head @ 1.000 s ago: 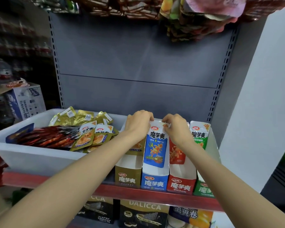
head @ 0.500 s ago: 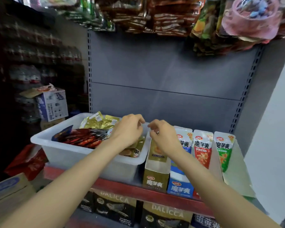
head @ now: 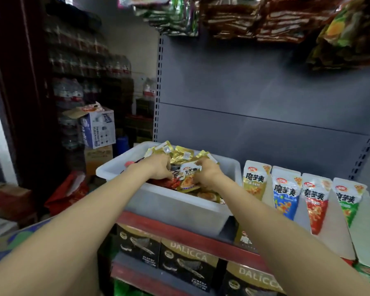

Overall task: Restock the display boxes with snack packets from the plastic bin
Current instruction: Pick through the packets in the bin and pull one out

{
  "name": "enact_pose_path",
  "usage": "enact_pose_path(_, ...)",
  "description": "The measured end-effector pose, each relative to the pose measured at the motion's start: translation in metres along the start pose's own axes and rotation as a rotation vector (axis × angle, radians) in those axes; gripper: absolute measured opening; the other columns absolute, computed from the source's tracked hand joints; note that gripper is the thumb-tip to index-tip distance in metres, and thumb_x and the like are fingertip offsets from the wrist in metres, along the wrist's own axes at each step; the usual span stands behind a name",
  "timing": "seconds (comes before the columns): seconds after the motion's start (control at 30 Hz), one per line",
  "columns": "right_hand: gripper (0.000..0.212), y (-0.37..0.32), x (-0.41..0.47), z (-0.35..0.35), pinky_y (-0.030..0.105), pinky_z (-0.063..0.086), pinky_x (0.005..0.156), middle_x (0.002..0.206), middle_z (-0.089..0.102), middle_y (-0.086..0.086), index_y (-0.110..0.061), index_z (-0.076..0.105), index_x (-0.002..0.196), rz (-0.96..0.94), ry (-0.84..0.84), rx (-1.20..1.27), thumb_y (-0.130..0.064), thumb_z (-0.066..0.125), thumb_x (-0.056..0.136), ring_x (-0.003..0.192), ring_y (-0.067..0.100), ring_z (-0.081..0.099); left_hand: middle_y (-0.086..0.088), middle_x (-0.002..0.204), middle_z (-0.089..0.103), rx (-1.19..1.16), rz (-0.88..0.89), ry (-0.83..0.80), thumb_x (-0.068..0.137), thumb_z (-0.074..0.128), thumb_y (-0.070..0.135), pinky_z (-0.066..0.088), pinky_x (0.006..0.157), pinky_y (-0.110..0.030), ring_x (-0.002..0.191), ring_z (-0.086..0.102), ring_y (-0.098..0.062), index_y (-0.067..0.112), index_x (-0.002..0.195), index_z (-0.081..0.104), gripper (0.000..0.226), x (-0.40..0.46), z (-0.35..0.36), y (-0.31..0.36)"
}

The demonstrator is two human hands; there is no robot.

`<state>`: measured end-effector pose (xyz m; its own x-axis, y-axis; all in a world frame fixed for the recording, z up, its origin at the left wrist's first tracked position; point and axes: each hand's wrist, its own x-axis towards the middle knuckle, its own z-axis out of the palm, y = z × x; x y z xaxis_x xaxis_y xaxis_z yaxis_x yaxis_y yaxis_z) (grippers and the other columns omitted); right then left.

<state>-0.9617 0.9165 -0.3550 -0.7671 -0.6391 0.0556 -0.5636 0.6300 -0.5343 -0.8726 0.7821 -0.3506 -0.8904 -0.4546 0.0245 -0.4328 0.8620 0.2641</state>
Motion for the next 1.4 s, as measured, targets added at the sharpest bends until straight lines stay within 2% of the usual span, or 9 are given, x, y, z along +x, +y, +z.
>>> enact_pose_path(0.1, 0.035, 0.0, 0.006, -0.001, 0.034, 0.045, 0.098, 0.128, 0.056, 0.012, -0.007, 0.058, 0.123, 0.016, 0.065, 0.071, 0.0, 0.056, 0.088, 0.117, 0.029, 0.053, -0.009, 0.104, 0.068, -0.068, 0.01, 0.039, 0.087, 0.063, 0.027, 0.048, 0.084, -0.034, 0.096, 0.06, -0.023, 0.008, 0.098, 0.07, 0.023, 0.006, -0.001, -0.006)
enact_pose_path(0.3, 0.029, 0.007, -0.001, -0.026, 0.027, 0.051, 0.079, 0.116, 0.065, 0.007, -0.011, 0.068, 0.11, -0.014, 0.28, 0.28, 0.003, 0.06, 0.086, 0.094, 0.018, 0.062, -0.01, 0.09, 0.071, -0.3, 0.058, 0.309, 0.087, 0.058, 0.018, 0.05, 0.079, -0.028, 0.085, 0.062, -0.02, 0.006, 0.087, 0.07, 0.017, -0.003, -0.002, 0.005)
enact_pose_path(0.43, 0.034, 0.016, -0.026, -0.04, 0.041, 0.057, 0.079, 0.101, 0.07, 0.008, -0.019, 0.064, 0.111, -0.117, 0.335, 0.629, 0.002, 0.065, 0.084, 0.088, 0.021, 0.069, 0.002, 0.091, 0.065, -0.533, 0.105, 0.379, 0.092, 0.056, 0.032, 0.045, 0.07, -0.028, 0.086, 0.061, -0.017, 0.015, 0.109, 0.058, 0.024, -0.018, -0.009, 0.044)
enact_pose_path(0.57, 0.059, 0.032, -0.055, -0.052, 0.038, 0.059, 0.071, 0.103, 0.066, 0.01, -0.027, 0.051, 0.126, -0.214, 0.272, 0.715, 0.01, 0.062, 0.082, 0.09, 0.022, 0.066, 0.001, 0.102, 0.066, -0.862, 0.226, 0.319, 0.085, 0.067, 0.029, 0.053, 0.075, -0.032, 0.09, 0.064, -0.016, 0.024, 0.13, 0.043, 0.051, -0.028, -0.01, 0.079)
enact_pose_path(0.77, 0.084, 0.078, -0.086, -0.084, 0.029, 0.057, 0.056, 0.097, 0.061, 0.002, -0.041, 0.037, 0.137, -0.224, 0.315, 0.646, 0.013, 0.063, 0.078, 0.068, 0.009, 0.064, 0.01, 0.099, 0.058, -0.863, 0.424, 0.253, 0.081, 0.072, 0.012, 0.056, 0.077, -0.032, 0.08, 0.067, -0.011, 0.036, 0.139, 0.031, 0.074, -0.039, 0.01, 0.132)
enact_pose_path(0.93, 0.091, 0.117, -0.09, -0.106, 0.043, 0.058, 0.071, 0.094, 0.065, 0.01, -0.037, 0.027, 0.142, -0.171, 0.413, 0.627, 0.011, 0.066, 0.076, 0.082, 0.025, 0.069, 0.006, 0.097, 0.06, -0.778, 0.466, 0.28, 0.078, 0.074, 0.008, 0.055, 0.075, -0.035, 0.077, 0.067, -0.018, 0.04, 0.141, 0.025, 0.086, -0.031, 0.022, 0.174)
enact_pose_path(1.03, 0.076, 0.132, -0.077, -0.107, 0.045, 0.058, 0.073, 0.089, 0.064, 0.01, -0.025, 0.028, 0.143, -0.085, 0.48, 0.634, 0.005, 0.063, 0.082, 0.085, 0.027, 0.068, 0.01, 0.087, 0.057, -0.668, 0.434, 0.288, 0.079, 0.07, 0.004, 0.053, 0.075, -0.034, 0.077, 0.062, -0.015, 0.036, 0.143, 0.026, 0.084, -0.019, 0.028, 0.185)
enact_pose_path(1.17, 0.018, 0.14, -0.062, -0.107, 0.042, 0.059, 0.066, 0.075, 0.063, 0.004, -0.01, 0.059, 0.099, -0.083, 0.487, 0.6, 0.002, 0.061, 0.086, 0.082, 0.032, 0.069, 0.001, 0.091, 0.063, -0.65, 0.355, 0.301, 0.081, 0.069, 0.009, 0.048, 0.07, -0.026, 0.08, 0.059, -0.015, 0.018, 0.118, 0.053, 0.041, -0.003, 0.03, 0.187)
enact_pose_path(1.4, 0.012, 0.146, -0.037, -0.104, 0.034, 0.059, 0.064, 0.086, 0.067, 0.004, -0.018, 0.06, 0.085, -0.132, 0.491, 0.377, -0.008, 0.066, 0.085, 0.078, 0.02, 0.067, 0.004, 0.09, 0.063, -0.719, 0.348, 0.506, 0.088, 0.061, 0.007, 0.049, 0.063, -0.018, 0.077, 0.061, -0.012, 0.017, 0.106, 0.057, 0.02, 0.02, 0.017, 0.187)
